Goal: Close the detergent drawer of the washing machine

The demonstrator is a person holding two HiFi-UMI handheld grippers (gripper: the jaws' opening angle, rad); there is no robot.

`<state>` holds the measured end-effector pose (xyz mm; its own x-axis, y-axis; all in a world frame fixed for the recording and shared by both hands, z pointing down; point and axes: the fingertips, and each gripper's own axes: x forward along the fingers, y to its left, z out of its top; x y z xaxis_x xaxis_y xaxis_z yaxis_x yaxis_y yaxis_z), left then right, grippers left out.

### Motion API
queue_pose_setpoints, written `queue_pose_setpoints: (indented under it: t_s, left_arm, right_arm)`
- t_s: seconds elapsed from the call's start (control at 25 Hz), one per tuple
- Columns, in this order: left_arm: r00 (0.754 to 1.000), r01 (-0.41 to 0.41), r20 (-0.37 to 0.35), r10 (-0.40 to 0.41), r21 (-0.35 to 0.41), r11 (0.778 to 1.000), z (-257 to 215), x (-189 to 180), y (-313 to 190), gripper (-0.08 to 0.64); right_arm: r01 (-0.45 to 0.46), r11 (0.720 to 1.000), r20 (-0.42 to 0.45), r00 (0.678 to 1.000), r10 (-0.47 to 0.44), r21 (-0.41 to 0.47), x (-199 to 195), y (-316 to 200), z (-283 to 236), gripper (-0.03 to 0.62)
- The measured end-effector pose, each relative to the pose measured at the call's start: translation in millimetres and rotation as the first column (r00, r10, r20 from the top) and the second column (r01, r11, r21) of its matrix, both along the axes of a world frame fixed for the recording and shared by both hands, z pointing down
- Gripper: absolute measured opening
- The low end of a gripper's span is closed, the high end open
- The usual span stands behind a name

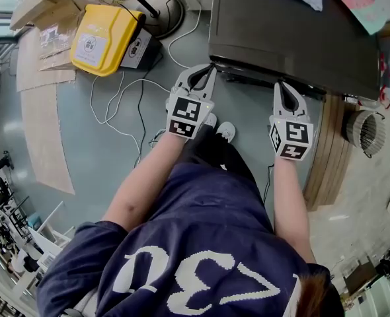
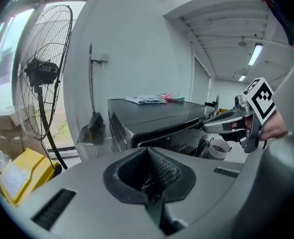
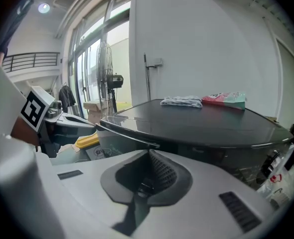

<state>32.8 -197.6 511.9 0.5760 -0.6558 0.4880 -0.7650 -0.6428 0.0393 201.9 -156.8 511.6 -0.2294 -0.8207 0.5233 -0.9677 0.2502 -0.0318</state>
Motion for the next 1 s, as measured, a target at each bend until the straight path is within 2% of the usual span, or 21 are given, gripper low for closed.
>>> queue_pose_setpoints:
  t_s: [0.4, 1.0]
  left_arm:
    - [1.000, -0.011, 0.028, 0.011, 0.018, 1.000, 0.7, 1.8, -0.1, 0.018]
    - [0.999, 0.036, 0.004, -0.036, 0.009, 0.999, 1.9, 1.7, -4.5, 0.018]
  right_arm:
    - [-0.007, 1.000, -0.005, 1.000, 0.007, 0.004, 1.6, -0.3, 0.9, 0.017]
    - [-0.038, 0.999, 0.014, 0.999, 0.037, 0.012, 1.7, -4.2, 2.8, 0.015]
